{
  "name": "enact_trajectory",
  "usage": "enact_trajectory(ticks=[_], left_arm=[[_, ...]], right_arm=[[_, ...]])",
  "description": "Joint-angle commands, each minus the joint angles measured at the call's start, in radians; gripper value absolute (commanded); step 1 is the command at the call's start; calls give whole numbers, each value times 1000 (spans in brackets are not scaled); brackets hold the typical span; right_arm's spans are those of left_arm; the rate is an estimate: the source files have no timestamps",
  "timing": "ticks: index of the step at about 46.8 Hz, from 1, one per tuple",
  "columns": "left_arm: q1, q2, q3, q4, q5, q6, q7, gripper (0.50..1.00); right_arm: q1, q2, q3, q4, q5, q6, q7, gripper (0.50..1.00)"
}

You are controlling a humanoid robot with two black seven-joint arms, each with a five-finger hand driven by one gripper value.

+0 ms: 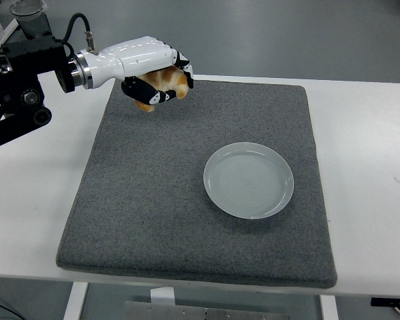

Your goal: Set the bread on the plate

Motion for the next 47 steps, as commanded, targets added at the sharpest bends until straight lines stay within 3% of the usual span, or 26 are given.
enact_trajectory(ticks=[1,9,25,47], left_arm=[[-23,-4,0,-13,-2,-8,0,500],[-79,-24,0,-30,-3,-21,-3,500],[-137,-150,14,-33,4,-47,-20,500],[-125,-277,88,10,162,-54,-31,500]], right_arm=[[0,0,0,0,0,0,0,932],[3,0,0,0,0,0,0,932],[3,0,0,8,0,0,0,932],[3,0,0,8,0,0,0,932]])
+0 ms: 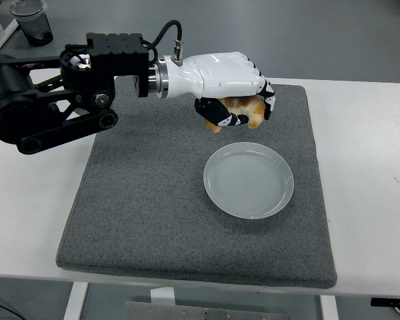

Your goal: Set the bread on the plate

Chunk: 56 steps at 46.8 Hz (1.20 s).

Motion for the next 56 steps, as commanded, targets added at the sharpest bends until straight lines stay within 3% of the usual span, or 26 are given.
enact_trajectory(ticks=[1,23,56], left_arm=[[14,-21,4,21,44,6,0,500],[120,-151,8,101,202,15,0,500],[223,-242,30,193,341,15,0,500]], right_arm=[[-1,0,0,0,0,0,0,932],[0,0,0,0,0,0,0,932],[0,0,0,0,0,0,0,932]])
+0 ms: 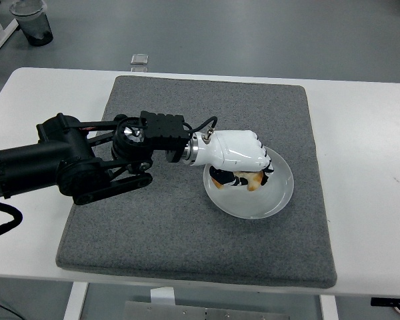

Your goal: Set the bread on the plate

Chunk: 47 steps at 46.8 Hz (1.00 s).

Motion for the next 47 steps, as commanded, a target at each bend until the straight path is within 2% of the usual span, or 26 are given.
enact_trajectory(ticks=[1,40,47], left_arm=[[9,-12,0,11,7,0,1,500],[50,-57,-1,97,32,17,1,500],[53,-64,-1,109,28,42,1,500]], right_arm=[[0,0,0,0,0,0,0,932],[-1,0,0,0,0,0,0,932],[-1,0,0,0,0,0,0,932]])
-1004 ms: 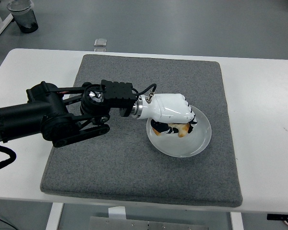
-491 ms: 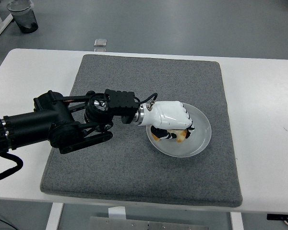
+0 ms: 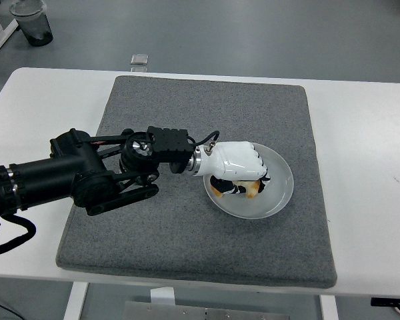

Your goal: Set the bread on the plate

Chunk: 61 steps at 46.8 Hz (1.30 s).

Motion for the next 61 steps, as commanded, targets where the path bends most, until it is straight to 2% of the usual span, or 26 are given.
enact_trajectory(ticks=[1,6,7,9,11,15,21,27,35,43,56,61], left_arm=[[4,-12,0,13,-2,9,0,500],[4,-19,-1,28,-13,11,0,500],[5,-21,-1,28,-16,11,1,535],[5,-22,-3,28,-17,11,2,649],[8,-25,-3,30,-19,12,2,741],[10,-27,-6,28,-27,12,2,857],[10,-27,-6,28,-53,12,2,934],[8,-27,-9,28,-94,11,2,986],[-4,-28,-15,27,-204,11,0,988],[-48,-27,-17,25,-418,6,0,988],[-74,-24,-23,28,-921,1,-2,988],[-76,-16,-82,34,-1117,3,0,990]], right_arm=[[1,0,0,-1,0,0,0,932],[1,0,0,1,0,0,0,932],[1,0,0,-1,0,0,0,930],[0,0,0,1,0,0,0,932],[0,0,0,-1,0,0,0,932],[0,0,0,-1,0,0,0,932],[1,0,0,-1,0,0,0,930],[0,0,0,-1,0,0,0,932],[0,0,0,-1,0,0,0,930],[1,0,0,-1,0,0,0,932],[0,0,0,-1,0,0,0,930],[0,0,0,-1,0,0,0,932]])
